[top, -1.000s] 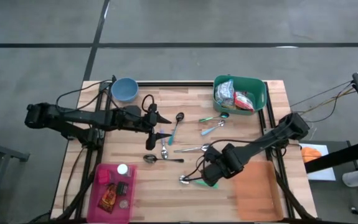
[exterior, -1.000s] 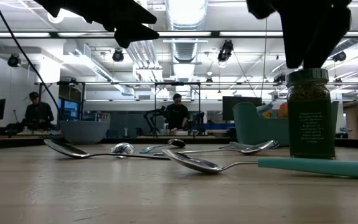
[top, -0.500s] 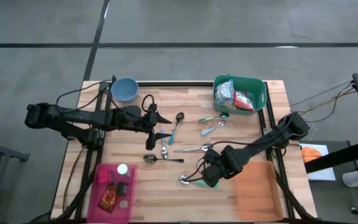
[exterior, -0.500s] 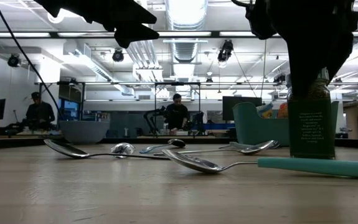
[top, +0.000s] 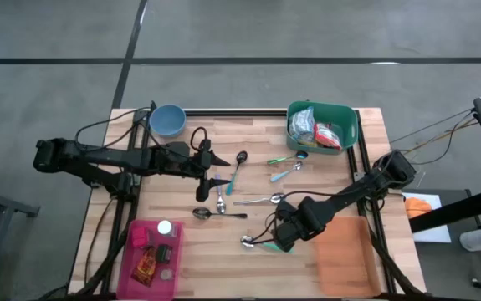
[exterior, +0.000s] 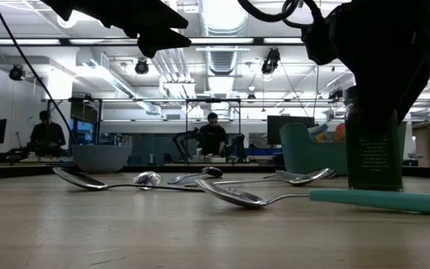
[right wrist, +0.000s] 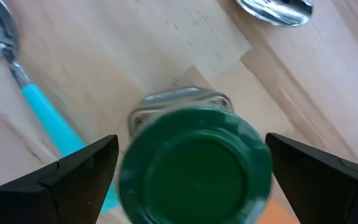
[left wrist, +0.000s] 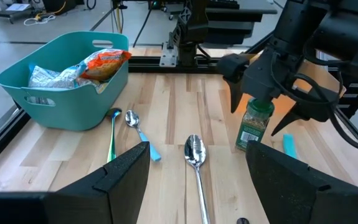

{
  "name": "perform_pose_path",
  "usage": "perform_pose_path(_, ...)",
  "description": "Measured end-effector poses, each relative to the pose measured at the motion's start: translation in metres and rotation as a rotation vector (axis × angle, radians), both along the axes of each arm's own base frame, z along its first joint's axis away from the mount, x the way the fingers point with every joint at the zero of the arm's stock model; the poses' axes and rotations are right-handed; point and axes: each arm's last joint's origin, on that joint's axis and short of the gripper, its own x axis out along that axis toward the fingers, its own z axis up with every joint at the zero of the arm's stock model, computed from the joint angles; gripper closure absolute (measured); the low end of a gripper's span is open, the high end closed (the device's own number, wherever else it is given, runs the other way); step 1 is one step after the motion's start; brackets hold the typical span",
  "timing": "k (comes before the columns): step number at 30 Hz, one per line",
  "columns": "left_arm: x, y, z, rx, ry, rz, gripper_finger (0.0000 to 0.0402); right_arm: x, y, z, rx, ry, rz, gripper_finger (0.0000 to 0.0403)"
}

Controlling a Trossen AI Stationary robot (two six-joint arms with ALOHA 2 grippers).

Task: Pick & Place Food Item
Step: Put the green seasoning bottle into the pink bin

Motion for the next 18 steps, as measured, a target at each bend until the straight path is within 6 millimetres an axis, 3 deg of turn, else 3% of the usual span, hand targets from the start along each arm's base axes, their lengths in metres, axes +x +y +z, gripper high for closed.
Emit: perform_pose_path(18,0.0000,0.0000,0.0000,0.000,0.000,0.000,0.0133,0.0071,0.0024,0.0070,-0.002,-0.066,-0.006,0.0003)
